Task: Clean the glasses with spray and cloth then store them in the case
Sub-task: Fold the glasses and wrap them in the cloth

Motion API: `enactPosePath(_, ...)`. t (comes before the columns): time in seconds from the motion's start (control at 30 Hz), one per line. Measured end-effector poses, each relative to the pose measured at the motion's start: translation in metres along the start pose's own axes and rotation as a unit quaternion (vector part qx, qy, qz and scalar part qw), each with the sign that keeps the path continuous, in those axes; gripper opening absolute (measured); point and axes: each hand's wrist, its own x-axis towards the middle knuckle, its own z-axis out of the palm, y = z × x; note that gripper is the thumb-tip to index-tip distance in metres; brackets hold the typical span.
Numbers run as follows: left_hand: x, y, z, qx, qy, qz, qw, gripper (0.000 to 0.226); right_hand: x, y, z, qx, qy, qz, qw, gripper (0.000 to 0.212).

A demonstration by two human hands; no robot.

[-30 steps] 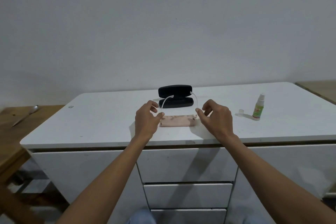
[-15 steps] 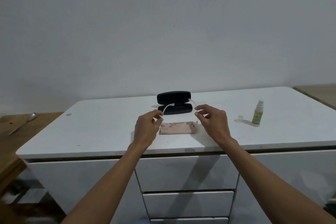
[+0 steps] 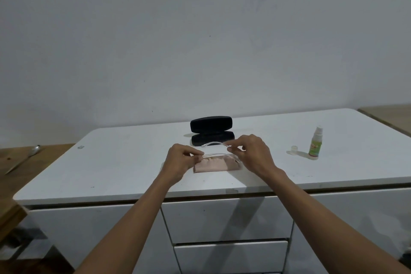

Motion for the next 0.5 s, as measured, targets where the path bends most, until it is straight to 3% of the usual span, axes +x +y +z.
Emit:
enactPosePath(0.2, 0.0, 0.007, -0.014, -0.096, -0.051, -0.068, 0.992, 0.018, 0.007, -0.007, 0.013, -0.056, -0.079, -0.014, 0.995, 0.029)
enactPosePath(0.33, -0.001, 0.012, -0.016, -0.088, -0.059, -0.067, 0.992, 0.018, 0.004, -0.007, 0.015, -0.039, -0.063, 0.001, 0.997, 0.032)
enactPosePath(0.43, -0.005, 0.013, -0.013, 0.016, -0.025, 0.01, 1.0, 0.018, -0.001, -0.002, 0.006, 0.004, -0.041, 0.002, 0.999, 0.026)
enactPosePath(0.5, -0.008, 0.011, -0.014, 0.116, -0.04, 0.071, 0.99, 0.029, -0.004, 0.004, 0.0, 0.005, -0.055, -0.004, 0.998, 0.023)
